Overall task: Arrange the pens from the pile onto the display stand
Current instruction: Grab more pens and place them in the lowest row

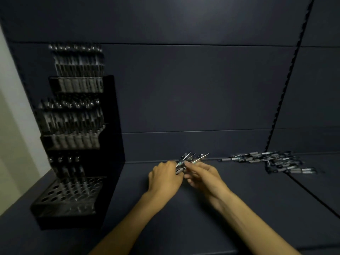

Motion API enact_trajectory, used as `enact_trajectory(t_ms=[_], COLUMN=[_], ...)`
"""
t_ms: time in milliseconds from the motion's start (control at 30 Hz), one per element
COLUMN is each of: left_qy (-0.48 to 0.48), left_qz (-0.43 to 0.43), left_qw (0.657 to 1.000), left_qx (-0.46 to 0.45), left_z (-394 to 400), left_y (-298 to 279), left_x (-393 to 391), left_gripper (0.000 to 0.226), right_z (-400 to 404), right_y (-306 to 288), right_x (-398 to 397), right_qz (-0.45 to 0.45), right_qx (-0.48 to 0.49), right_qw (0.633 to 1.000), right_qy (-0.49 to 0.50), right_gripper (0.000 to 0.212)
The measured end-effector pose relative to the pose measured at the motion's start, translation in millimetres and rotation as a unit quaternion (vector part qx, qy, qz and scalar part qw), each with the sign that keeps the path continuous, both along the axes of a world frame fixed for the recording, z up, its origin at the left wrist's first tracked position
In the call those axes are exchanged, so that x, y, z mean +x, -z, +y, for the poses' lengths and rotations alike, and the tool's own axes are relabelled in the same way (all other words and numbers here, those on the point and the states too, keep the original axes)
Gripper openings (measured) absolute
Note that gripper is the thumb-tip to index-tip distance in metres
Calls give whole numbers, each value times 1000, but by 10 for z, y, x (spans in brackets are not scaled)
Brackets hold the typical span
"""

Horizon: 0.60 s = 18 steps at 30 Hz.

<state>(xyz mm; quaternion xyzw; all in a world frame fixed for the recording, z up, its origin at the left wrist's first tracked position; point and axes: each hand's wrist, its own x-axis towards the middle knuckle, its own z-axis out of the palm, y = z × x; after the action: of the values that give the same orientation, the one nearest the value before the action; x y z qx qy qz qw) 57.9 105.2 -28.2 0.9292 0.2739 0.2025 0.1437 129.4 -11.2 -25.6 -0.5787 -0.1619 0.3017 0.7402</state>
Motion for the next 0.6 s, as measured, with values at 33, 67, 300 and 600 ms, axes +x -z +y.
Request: enact_trajectory(t_ms=[33, 67, 300, 600], left_qy=[2, 1, -25, -38], left_qz=[-3, -7, -20, -74], left_qw=[1000, 1000, 997, 993], left_qx=[3, 3, -66, -81], left_z=[-12, -26, 5, 393], left_y=[-19, -41, -178, -369], left_x=[-46, -100, -546, -1395], left_gripper=[20, 19, 18, 23], right_z=[5, 7, 69, 539], right_y=[6, 5, -84, -376], right_x=[-65, -121, -477, -1078], right_qz=[14, 29, 44, 63], right_qx=[15, 35, 138, 219], right_qw=[1000, 999, 989, 974], right_qy=[-6, -10, 12, 17], right_gripper=[16, 16, 14, 22])
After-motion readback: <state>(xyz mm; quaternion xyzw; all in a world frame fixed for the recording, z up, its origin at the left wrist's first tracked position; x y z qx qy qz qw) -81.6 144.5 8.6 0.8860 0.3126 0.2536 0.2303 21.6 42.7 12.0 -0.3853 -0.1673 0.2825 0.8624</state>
